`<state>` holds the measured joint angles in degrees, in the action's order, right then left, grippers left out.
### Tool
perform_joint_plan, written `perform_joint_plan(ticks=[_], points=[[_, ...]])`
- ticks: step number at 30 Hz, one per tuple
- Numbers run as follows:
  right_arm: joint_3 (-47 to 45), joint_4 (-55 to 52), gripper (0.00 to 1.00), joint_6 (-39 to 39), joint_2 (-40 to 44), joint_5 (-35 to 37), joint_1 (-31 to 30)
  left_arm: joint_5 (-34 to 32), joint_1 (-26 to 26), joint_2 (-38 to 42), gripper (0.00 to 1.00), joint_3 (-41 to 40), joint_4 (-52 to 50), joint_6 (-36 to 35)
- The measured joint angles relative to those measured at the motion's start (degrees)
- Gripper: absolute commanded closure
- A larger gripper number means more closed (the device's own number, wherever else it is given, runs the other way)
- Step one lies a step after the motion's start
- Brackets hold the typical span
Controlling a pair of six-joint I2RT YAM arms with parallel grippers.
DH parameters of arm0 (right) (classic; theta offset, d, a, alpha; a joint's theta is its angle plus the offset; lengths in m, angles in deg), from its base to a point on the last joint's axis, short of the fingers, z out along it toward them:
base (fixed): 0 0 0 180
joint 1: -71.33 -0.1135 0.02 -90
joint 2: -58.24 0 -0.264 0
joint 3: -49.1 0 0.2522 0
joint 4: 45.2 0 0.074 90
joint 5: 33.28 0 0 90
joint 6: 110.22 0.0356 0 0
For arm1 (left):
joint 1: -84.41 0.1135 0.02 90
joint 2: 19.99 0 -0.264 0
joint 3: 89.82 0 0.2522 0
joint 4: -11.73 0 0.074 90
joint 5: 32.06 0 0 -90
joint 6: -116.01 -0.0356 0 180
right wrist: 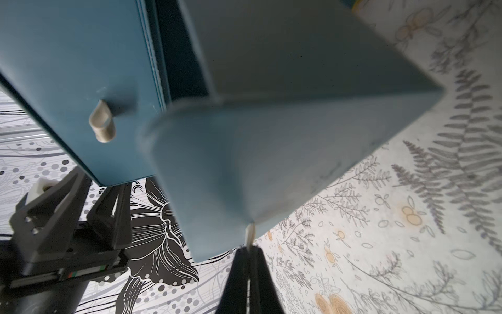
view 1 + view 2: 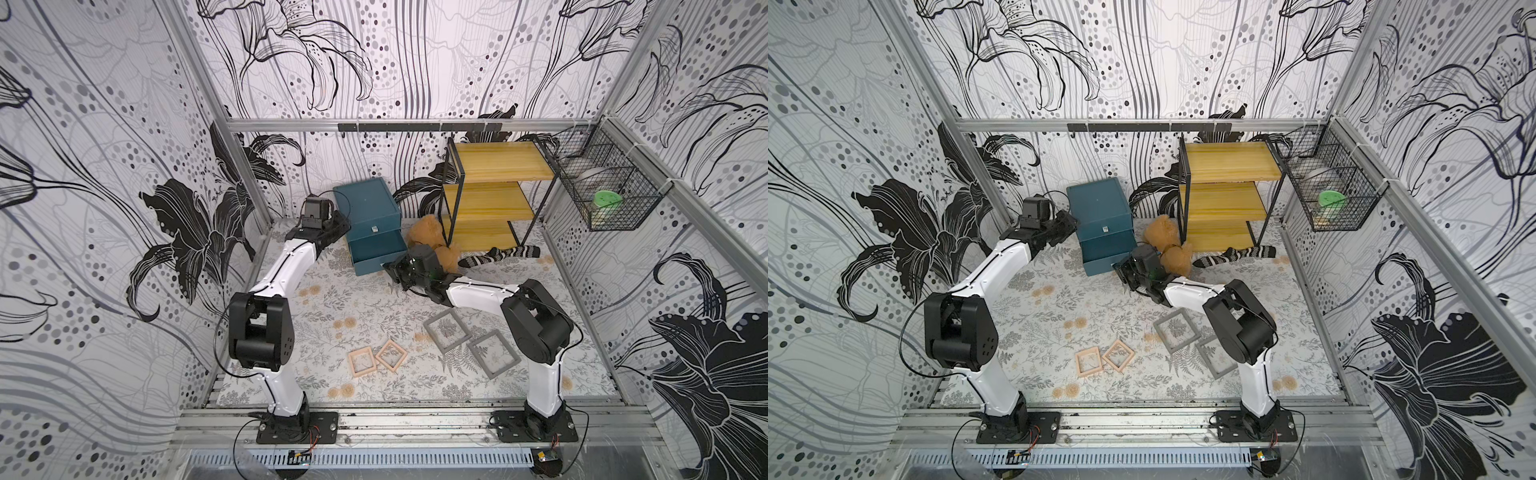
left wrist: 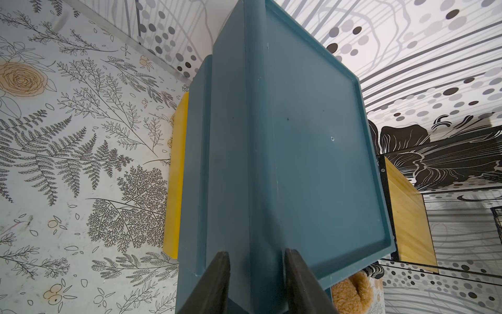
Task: Place the brooch boxes into the drawer by color
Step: Open the drawer in the storage box.
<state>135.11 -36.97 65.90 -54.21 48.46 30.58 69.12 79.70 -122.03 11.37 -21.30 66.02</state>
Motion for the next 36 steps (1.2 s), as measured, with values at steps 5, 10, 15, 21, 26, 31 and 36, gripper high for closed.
perform_joint_plan(ticks=[5,10,15,21,26,31,36], points=[[-2.23,-0.13,1.0,-0.02,2.01,0.46,-0.66,0.02,0.0,0.0,0.62,0.02,-0.02,0.0],[-4.52,-0.42,1.0,-0.04,3.96,0.61,-0.87,0.02,0.0,-0.02,0.62,0.59,-0.98,0.0],[-5.35,-1.11,1.0,-0.24,4.96,0.7,-0.87,0.02,0.0,-0.07,0.62,0.74,-1.31,0.0],[-6.05,-1.55,1.0,-0.26,5.57,1.05,-0.87,0.04,0.0,-0.17,0.61,0.85,-1.36,0.0],[-6.08,-1.66,1.0,-0.44,5.6,1.07,-0.92,0.07,0.0,-0.24,0.61,0.96,-1.4,0.0],[-6.73,-2.1,1.0,-0.48,5.64,1.25,-1.05,0.2,0.0,-0.26,0.6,0.96,-1.42,0.0],[-6.71,-3.58,0.84,-1.51,5.68,1.49,-1.09,0.22,0.0,-0.28,0.6,0.96,-1.46,0.0]])
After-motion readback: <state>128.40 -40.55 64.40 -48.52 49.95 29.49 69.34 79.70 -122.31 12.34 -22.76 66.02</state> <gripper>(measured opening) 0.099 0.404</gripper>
